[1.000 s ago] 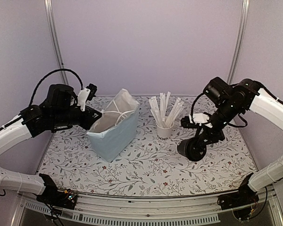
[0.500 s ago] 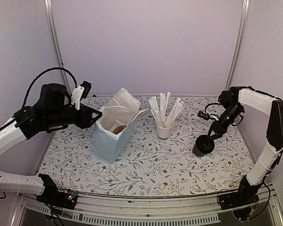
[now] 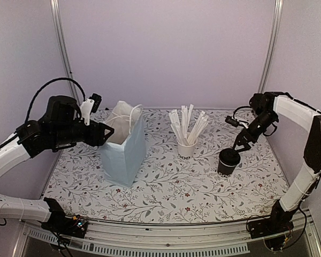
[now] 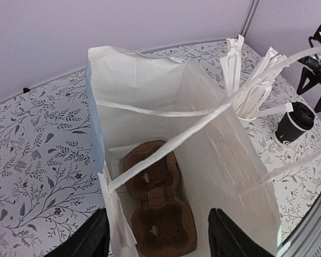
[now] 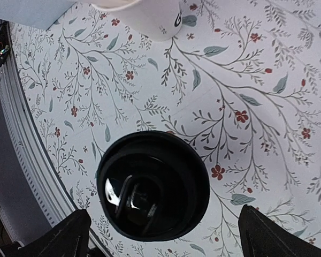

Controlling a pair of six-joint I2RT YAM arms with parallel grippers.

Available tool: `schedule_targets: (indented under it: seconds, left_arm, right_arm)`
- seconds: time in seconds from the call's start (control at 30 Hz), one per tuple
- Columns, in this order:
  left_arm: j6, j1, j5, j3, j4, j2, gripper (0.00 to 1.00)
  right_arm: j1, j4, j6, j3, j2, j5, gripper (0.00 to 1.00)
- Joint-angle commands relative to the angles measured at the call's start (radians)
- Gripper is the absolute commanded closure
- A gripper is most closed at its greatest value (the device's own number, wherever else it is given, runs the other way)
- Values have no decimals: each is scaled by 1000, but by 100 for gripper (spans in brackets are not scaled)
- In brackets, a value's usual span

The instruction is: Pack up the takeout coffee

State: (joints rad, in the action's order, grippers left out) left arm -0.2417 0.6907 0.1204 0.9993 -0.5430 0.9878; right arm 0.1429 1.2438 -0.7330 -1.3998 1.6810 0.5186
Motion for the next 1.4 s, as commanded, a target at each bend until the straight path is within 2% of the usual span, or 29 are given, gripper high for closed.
schedule_targets:
  seconds: [0.0,0.2,0.37,0.53,0.7,0.9,1.17,1.2,1.23,1.33,1.37]
  left_arm:
    - [-11,-13,54,68,-30,6,35]
    - [28,-12,85,175,-90,75,33]
    - [89,-13,99,221,-100,142,34]
    - [106,-13,152,289,-167,224,38]
    - [133,-15,172,303,-173,259,45]
    - [135,-26,192,298,-132,261,66]
    - [140,-48,178,293,-86,223,98]
    - [137,-50,178,289,-76,214,100]
    - [134,-52,177,285,-67,205,100]
    - [131,-61,178,269,-35,175,100]
    - [129,-63,180,267,-25,167,100]
  right_arm:
    - [0,-46,47,-117,-125,-38,1]
    - [45,-18,-3,-255,-169,52,1]
    - [206,-87,-19,-361,-156,76,3]
    - [439,-226,-27,-369,-146,-30,10]
    - [535,-315,15,-455,-13,-8,17]
    - [638,-440,63,-622,147,33,24]
    - [720,-627,160,-728,318,111,32]
    - [729,-638,167,-739,336,121,35]
    - [739,-647,172,-753,348,123,44]
    - [758,-688,185,-774,379,110,87]
    - [765,-705,197,-775,377,101,97]
